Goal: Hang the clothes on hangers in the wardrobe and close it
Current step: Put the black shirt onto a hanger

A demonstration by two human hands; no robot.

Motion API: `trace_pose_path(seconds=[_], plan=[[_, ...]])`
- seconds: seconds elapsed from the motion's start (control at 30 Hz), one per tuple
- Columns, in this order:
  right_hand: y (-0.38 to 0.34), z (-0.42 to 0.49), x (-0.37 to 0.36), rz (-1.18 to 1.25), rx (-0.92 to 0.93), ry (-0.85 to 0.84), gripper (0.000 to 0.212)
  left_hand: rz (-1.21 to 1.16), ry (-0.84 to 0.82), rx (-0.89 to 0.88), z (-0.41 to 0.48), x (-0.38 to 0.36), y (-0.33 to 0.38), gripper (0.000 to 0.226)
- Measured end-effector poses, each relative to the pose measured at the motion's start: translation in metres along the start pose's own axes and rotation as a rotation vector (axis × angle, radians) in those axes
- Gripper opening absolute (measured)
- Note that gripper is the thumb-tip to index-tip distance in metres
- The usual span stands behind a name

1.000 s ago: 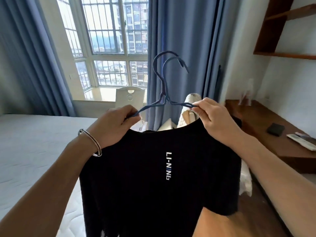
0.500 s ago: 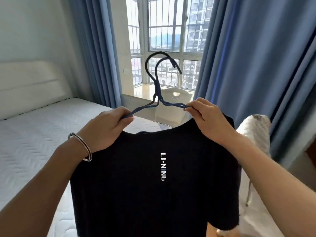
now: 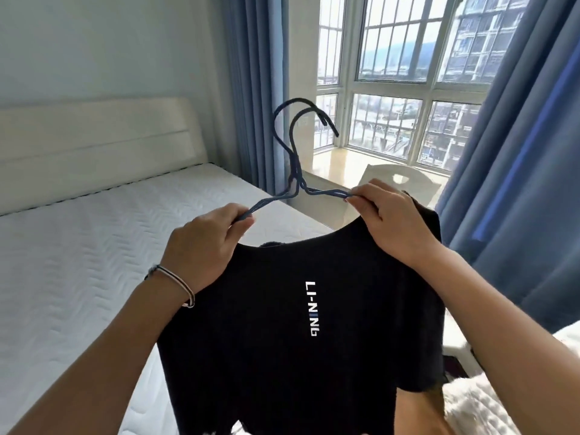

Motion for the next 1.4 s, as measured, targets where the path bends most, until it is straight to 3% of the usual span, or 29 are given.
trace_pose_path(seconds=[0.23,0.4,0.57,1.13,1.3,1.4], plan=[[0.065,0.088,-0.051,-0.005,-0.028,-0.207,0.024,0.013,-0.01,0.054,0.085,-0.07,-0.039,0.03],[0.096,0.16,-0.06,0.003,-0.061,-0.157,0.025,-0.037,0.035,0.049,0.16,-0.09,-0.054,0.029],[0.123,0.207,-0.1,0.059,-0.067,-0.179,0.023,-0.197,-0.057,0.173,0.197,-0.123,-0.089,0.026],[0.258,0.308,-0.35,0.136,-0.021,-0.699,0.021,-0.26,-0.37,0.731,0.245,-0.311,-0.234,0.022],[0.287,0.337,-0.44,0.132,0.004,-0.854,0.022,-0.192,-0.469,0.852,0.259,-0.372,-0.293,0.009],[0.301,0.358,-0.503,0.102,-0.001,-0.864,0.025,-0.095,-0.458,0.94,0.267,-0.412,-0.343,0.015]])
Point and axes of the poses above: each hand's wrist, its own z-axis towards the middle knuckle, its own x-axis out of the back of the hand, y = z × x, the point moved 5 cm from there along z, towards the middle knuckle, and after that the axes turned 3 degrees about -x, right-handed, at the moved point
